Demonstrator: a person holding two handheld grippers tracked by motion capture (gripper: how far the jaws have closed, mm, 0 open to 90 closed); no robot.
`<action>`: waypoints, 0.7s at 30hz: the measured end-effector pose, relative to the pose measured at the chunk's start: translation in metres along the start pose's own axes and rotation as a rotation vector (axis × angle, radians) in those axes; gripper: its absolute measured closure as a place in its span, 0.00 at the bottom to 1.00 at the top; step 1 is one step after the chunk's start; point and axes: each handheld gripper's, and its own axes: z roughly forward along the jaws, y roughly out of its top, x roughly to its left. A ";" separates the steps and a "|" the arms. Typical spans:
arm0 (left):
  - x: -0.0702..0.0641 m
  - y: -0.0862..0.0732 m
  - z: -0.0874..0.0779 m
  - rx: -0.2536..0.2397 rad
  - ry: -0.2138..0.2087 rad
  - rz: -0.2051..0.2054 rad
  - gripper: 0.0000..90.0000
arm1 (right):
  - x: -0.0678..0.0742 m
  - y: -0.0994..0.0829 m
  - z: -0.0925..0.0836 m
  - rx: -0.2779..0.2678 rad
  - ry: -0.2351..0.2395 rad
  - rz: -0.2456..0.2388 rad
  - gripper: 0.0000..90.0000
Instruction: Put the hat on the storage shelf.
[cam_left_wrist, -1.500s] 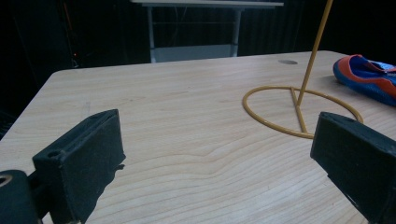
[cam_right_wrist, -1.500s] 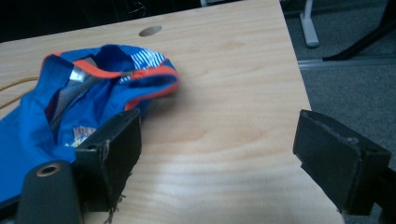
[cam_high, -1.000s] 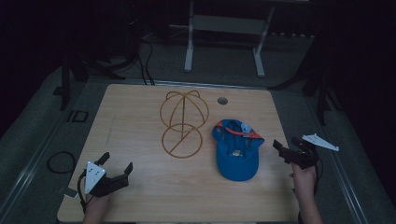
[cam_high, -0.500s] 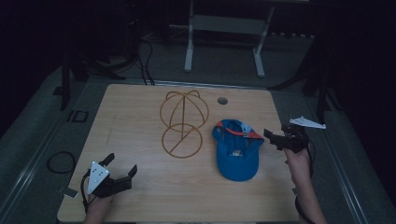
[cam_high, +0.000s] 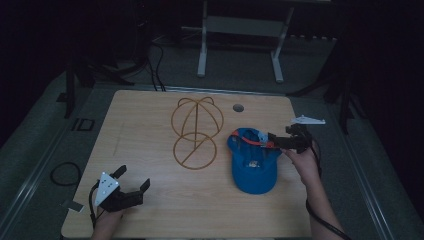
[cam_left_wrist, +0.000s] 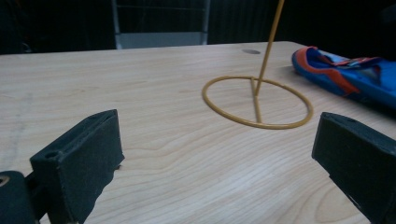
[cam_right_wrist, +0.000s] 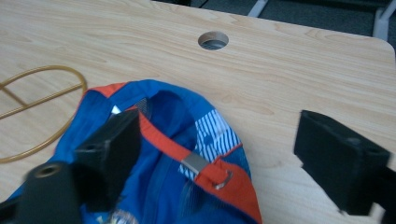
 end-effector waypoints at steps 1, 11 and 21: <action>0.000 0.000 0.000 0.002 -0.005 -0.003 0.02 | 0.000 0.001 0.004 0.004 -0.005 0.001 0.19; -0.001 -0.001 0.002 0.033 -0.004 -0.005 0.02 | 0.000 0.002 0.045 0.098 0.013 -0.016 0.41; 0.001 -0.001 0.003 0.052 0.044 0.003 0.03 | 0.001 -0.002 0.075 0.137 -0.010 -0.004 0.54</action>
